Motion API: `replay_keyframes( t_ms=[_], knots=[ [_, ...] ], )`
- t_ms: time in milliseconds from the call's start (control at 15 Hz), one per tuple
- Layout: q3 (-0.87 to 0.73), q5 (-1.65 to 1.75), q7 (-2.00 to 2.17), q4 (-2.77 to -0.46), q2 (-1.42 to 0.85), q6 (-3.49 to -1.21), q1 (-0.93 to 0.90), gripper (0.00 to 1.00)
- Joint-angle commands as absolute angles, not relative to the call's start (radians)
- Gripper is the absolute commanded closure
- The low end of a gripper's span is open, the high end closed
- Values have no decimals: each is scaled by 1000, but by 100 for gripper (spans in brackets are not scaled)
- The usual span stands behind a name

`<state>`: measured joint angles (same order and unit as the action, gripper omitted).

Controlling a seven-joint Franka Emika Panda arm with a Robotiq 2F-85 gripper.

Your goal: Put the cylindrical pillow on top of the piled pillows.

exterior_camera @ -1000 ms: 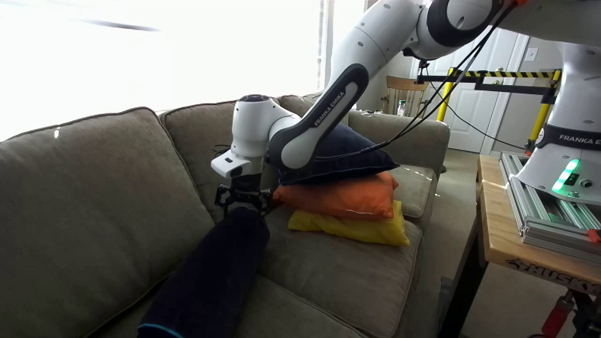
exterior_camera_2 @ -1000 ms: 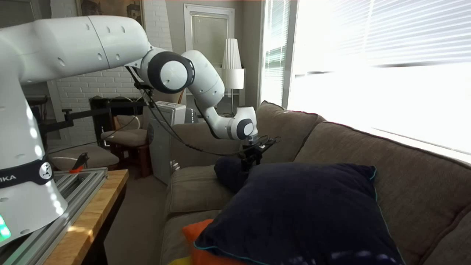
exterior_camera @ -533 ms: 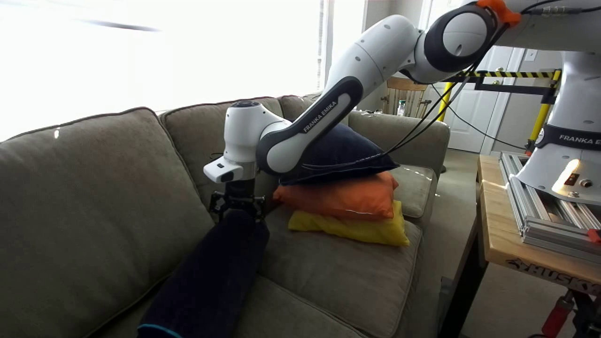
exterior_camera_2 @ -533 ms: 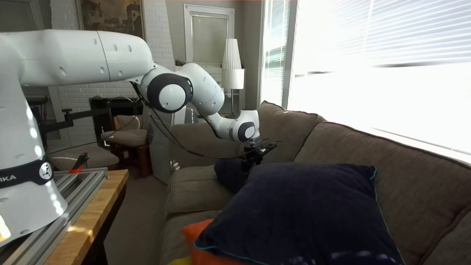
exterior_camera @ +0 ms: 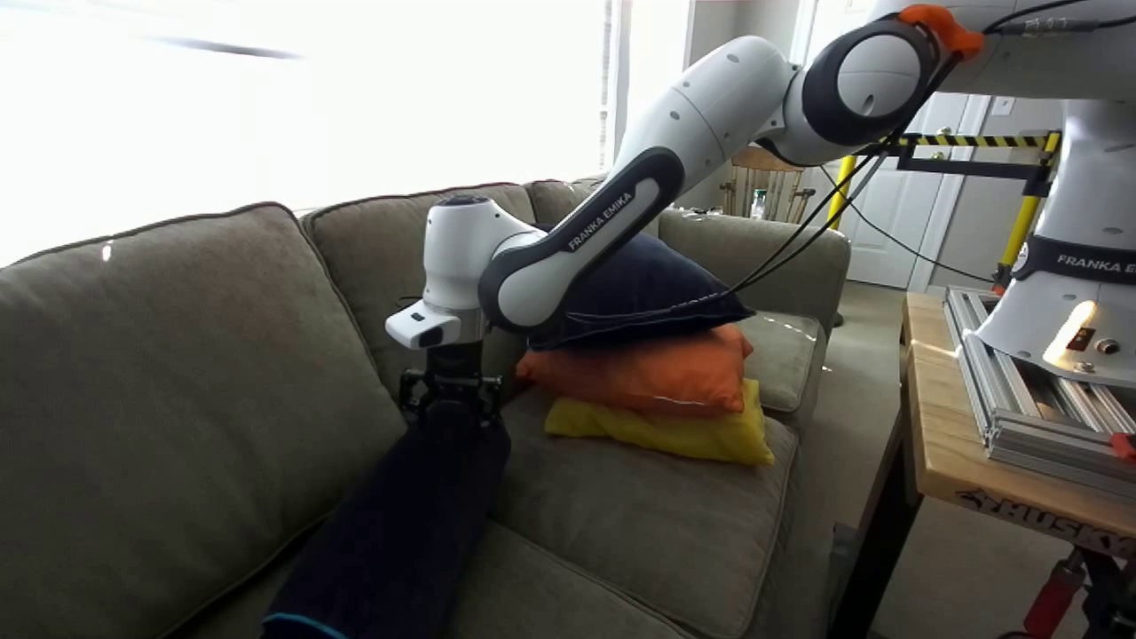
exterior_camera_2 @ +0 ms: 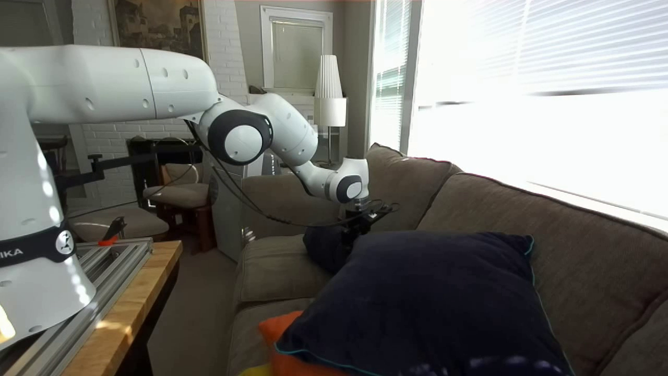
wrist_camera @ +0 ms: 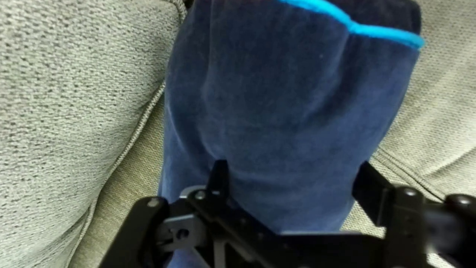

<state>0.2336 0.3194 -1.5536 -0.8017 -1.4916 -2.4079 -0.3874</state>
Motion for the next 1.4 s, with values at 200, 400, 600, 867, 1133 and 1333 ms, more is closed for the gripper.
replay_keyframes(
  t_ms=[200,400,600,867,1133,1333],
  knots=[
    [202,286,-1607,-804,-1491,-2387,-416,67],
    [197,284,-1607,-802,-1488,-2386,-419,86],
    [221,266,-1615,-780,-1486,-2382,-419,98],
    [292,274,-1655,-797,-1431,-2393,-402,96],
    [333,290,-1682,-863,-1325,-2412,-389,96],
    [349,300,-1693,-896,-1246,-2425,-381,96]
  ],
)
